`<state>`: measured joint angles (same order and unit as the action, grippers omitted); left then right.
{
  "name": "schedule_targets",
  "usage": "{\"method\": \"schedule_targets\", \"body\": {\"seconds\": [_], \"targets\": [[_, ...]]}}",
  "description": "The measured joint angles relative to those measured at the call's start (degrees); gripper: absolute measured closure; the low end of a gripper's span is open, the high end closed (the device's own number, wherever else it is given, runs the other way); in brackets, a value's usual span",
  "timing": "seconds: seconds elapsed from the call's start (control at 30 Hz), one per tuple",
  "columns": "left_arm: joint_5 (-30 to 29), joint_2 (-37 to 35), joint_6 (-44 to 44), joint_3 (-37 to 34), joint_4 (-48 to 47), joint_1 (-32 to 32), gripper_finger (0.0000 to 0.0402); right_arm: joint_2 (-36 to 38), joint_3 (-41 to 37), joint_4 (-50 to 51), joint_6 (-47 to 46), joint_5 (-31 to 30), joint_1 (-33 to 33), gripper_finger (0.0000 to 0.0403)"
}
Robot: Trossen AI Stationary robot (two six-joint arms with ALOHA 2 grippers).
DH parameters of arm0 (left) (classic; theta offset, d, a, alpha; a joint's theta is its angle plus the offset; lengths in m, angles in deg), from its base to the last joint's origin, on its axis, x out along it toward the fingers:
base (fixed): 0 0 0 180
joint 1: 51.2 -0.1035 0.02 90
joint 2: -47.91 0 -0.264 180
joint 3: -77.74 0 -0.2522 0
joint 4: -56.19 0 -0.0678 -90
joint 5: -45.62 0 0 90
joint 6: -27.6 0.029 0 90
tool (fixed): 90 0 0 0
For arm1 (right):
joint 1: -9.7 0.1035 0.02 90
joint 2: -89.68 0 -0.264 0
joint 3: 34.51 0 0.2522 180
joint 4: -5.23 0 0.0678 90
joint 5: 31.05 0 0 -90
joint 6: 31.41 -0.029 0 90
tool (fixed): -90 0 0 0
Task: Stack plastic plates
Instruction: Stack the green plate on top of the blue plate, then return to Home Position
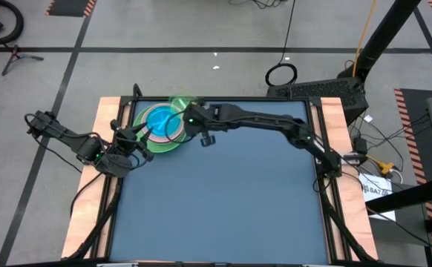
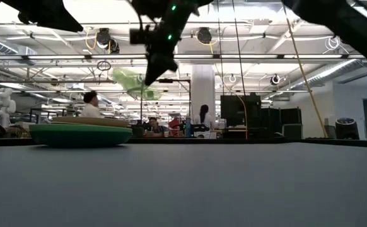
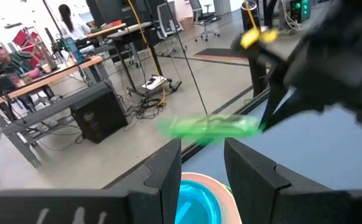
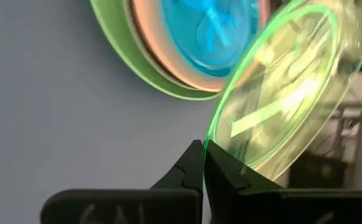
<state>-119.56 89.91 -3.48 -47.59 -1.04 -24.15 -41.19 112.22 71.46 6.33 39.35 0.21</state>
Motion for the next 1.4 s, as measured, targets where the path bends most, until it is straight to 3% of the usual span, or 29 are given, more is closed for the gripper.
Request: {"method": "schedule_targets", "body": {"seconds": [0.27,0.4,0.57,1.07,1.2,1.4], "targets": [[0.0,0.0,0.43,0.0,-0.04,0.0,0.0272,-7.56,1.55,-4.44,22.74,-7.41,-0.17,0.0403],[0.0,0.0,0.43,0.0,-0.04,0.0,0.0272,-9.83,1.55,-6.63,34.29,-7.56,0.05,0.0403],[0.0,0.0,0.43,0.0,-0.05,-0.02,0.0272,-11.43,1.55,-12.94,40.15,-7.33,0.34,0.0403],[0.02,0.0,0.43,0.0,-0.04,-0.02,0.0272,-11.57,1.58,-20.99,42.69,-5.63,0.19,0.0354],[0.02,0.0,0.43,0.0,-0.06,-0.02,0.0272,-11.57,1.57,-20.99,36.31,-6.28,0.19,0.0337],[0.02,0.0,0.43,0.0,-0.06,-0.02,0.0272,-11.43,1.59,-19.8,21.29,-14.86,0.94,0.0335]]}}
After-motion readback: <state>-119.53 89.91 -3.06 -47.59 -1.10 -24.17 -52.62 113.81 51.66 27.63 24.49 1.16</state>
